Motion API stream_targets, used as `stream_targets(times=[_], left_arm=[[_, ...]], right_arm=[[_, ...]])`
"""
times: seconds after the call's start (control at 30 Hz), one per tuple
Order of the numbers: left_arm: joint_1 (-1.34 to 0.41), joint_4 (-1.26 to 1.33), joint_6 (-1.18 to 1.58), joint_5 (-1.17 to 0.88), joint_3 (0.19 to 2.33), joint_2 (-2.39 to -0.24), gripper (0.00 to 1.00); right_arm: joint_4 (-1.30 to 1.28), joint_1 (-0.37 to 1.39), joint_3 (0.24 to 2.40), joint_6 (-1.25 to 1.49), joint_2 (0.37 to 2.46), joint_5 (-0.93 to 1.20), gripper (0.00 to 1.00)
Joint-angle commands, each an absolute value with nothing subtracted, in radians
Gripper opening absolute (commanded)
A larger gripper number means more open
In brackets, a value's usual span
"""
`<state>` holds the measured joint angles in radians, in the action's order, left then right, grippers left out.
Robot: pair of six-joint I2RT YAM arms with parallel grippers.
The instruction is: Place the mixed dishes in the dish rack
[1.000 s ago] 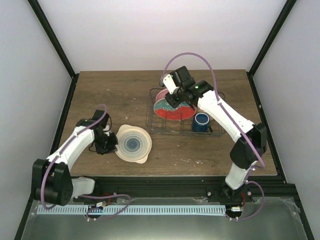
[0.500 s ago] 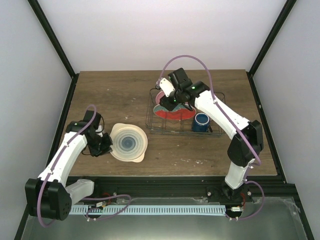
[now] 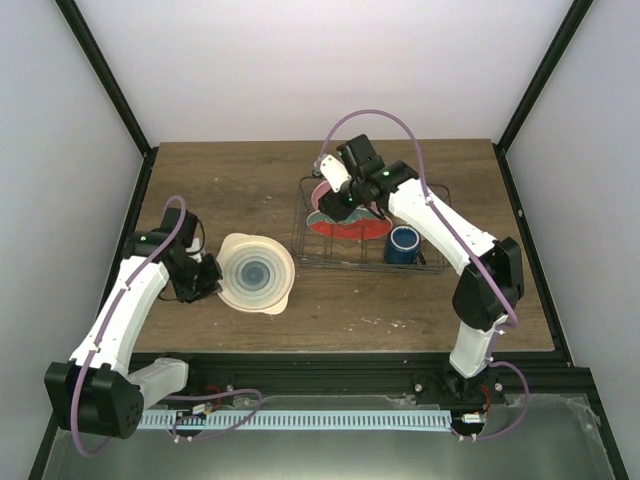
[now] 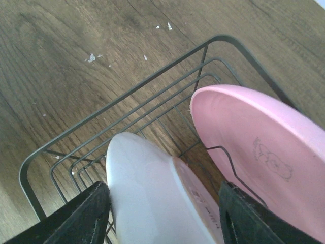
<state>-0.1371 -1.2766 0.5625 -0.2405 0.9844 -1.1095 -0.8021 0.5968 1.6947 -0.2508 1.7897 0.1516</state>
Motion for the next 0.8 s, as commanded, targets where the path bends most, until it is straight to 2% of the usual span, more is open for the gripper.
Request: stream_targets(times=[0.0,0.17,0.43,0.77], left_arm=[[-0.132,-1.276,0.541,-0.303,1.096,-1.12,0.0],[-0.132,-1.262,0.546,-0.327,1.148,-1.136,0.0],[-0.132,-1.153,0.571,-0.394,1.188,-1.184,0.0],[-0.131,-1.062,0.592,-0.421,1.224,-1.219,0.0]], right_arm=[[-0.797,0.589,1.766,-0.253,1.773,0.156,0.63],[-0.789,0.588,1.793,-0.246,1.774,0.19,0.67],[-0.807,0.544,1.873,-0.195,1.797,0.466,0.74],[-0.858,0.528,1.913,-0.17,1.876,0.724,0.75]])
